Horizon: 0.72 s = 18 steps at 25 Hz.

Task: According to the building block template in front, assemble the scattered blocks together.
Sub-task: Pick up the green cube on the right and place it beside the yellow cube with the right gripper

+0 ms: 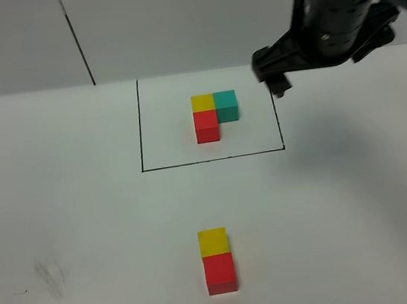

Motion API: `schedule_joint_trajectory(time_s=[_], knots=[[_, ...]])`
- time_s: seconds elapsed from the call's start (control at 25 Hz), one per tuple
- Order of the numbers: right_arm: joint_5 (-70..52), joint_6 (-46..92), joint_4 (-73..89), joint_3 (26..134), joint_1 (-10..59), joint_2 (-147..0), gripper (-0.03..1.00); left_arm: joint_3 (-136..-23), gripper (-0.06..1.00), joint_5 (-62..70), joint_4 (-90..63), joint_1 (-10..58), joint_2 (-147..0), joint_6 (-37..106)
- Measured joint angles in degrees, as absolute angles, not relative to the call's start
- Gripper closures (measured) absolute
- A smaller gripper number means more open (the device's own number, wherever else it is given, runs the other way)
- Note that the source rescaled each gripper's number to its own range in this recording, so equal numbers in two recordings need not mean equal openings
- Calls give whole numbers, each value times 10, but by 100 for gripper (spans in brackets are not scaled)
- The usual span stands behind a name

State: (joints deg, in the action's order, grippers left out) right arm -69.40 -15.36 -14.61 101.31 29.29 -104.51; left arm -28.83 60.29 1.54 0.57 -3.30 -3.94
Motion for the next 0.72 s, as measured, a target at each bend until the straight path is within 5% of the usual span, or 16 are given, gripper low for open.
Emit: schedule_joint_trajectory(time_s=[0.44, 0.72], knots=[[-697, -23, -115, 893, 100, -780, -3, -288, 19, 603, 15, 6, -33, -39], [-698, -4, -113, 742, 63, -654, -3, -288, 19, 603, 15, 6, -33, -39]])
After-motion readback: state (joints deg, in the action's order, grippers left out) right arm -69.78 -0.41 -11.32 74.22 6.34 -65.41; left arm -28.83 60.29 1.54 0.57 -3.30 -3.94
